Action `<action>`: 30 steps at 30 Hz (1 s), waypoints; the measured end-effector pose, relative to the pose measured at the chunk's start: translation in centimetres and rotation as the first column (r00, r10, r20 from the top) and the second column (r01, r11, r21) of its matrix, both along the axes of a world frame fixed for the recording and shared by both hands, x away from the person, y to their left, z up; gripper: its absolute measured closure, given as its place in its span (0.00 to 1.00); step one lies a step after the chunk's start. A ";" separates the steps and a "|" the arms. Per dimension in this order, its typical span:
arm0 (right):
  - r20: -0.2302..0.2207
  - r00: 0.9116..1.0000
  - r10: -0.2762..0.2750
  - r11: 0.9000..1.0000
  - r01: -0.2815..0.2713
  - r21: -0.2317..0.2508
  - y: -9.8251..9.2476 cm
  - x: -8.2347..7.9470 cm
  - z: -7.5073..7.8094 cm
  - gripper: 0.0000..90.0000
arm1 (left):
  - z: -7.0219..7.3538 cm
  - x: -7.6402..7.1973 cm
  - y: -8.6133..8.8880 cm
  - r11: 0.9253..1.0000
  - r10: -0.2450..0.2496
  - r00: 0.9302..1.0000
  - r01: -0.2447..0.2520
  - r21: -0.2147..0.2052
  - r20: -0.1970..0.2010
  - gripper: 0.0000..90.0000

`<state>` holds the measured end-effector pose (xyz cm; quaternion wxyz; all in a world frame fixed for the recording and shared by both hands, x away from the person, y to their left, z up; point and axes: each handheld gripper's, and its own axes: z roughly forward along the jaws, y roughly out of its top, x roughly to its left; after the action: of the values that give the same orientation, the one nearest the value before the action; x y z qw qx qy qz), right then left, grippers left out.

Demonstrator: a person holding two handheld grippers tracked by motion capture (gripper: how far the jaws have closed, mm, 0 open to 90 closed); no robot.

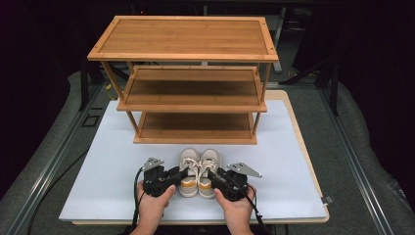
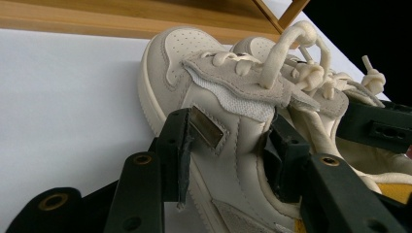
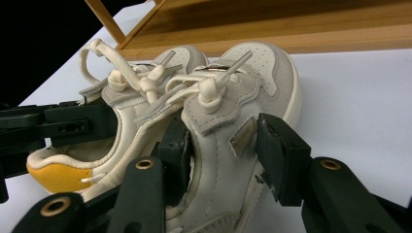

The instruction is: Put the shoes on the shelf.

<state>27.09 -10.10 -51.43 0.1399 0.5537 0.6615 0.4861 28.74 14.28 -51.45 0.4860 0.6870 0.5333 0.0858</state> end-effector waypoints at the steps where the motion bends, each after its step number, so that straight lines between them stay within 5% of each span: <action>1: -0.001 1.000 0.004 1.000 -0.004 -0.002 0.0 0.0 0.1 0.64 | 0.1 0.0 0.0 1.000 0.000 1.000 0.000 0.000 0.000 0.64; 30: 0.062 0.998 -0.006 1.000 0.005 0.024 0.4 0.5 5.5 0.63 | 5.7 0.5 0.6 1.000 0.000 0.999 0.001 -0.012 0.052 0.64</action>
<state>27.55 -9.66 -45.97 0.1552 0.5419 0.6495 0.5104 29.25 14.89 -45.71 0.5039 0.6818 0.5207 0.1003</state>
